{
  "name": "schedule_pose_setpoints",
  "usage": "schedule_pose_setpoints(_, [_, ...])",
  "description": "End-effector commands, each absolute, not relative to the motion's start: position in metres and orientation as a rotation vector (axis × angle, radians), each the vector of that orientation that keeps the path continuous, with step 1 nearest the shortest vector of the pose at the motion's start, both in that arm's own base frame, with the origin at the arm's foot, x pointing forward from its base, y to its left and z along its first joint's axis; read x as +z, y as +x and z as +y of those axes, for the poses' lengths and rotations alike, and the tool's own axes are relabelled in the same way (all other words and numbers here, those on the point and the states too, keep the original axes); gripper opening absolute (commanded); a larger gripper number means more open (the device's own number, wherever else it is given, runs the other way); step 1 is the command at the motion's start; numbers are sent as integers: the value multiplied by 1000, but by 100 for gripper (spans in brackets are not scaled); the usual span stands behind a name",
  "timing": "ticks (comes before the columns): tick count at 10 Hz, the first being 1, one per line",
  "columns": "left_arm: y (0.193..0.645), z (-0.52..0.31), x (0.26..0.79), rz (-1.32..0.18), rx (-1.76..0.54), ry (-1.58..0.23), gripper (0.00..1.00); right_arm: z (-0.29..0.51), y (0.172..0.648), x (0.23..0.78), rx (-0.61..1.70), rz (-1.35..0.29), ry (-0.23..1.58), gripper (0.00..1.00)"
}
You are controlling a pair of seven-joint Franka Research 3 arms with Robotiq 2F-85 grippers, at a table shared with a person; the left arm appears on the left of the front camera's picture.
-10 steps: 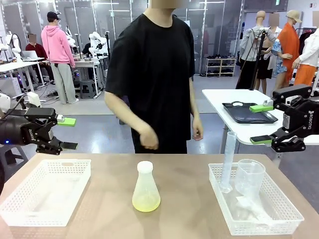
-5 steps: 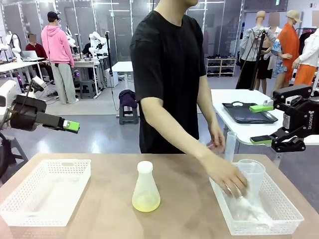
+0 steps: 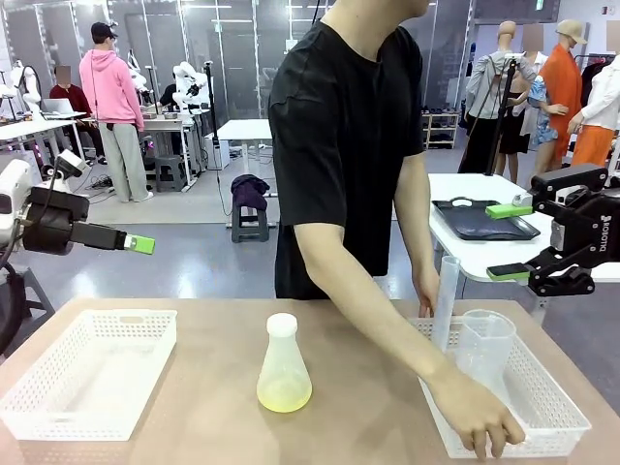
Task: Prepare the solutions needed for the experiment.
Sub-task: When the human places the Big flask in the center of the table, pick up the Big flask and place it in the left Organizing basket.
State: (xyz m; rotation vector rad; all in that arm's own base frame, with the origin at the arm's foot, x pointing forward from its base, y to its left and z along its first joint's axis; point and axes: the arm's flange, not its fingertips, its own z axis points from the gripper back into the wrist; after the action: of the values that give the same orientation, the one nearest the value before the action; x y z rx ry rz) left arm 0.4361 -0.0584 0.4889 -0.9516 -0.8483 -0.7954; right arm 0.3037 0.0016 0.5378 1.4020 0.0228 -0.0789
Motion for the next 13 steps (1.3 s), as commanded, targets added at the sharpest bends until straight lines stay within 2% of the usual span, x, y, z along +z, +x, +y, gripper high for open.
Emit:
schedule_pose_setpoints(1, [434,-59,492,-824,-795,-955,100,4,304,538,-70,11,1416,76])
schedule_pose_setpoints(2, [436,-58,489,-848,-795,-952,100,4,304,538,-70,11,1416,76])
schedule_pose_setpoints(3, [473,-64,482,-1014,-939,-792,100,4,304,538,-70,11,1416,76])
schedule_pose_setpoints(4, [496,-63,477,-1101,-1191,-769,100,4,304,538,-70,11,1416,76])
schedule_pose_setpoints(6, [523,-64,472,-1235,-1422,-882,100,4,304,538,-70,11,1416,76])
schedule_pose_setpoints(8, [547,-73,463,-1157,-1495,-1133,100,4,304,538,-70,11,1416,76])
schedule_pose_setpoints(9, [551,-73,464,-1044,-1520,-1120,100,4,304,538,-70,11,1416,76])
schedule_pose_setpoints(10, [530,-77,465,-1215,-1459,-953,100,4,304,538,-70,11,1416,76])
schedule_pose_setpoints(13, [530,-77,465,-1215,-1459,-953,100,4,304,538,-70,11,1416,76])
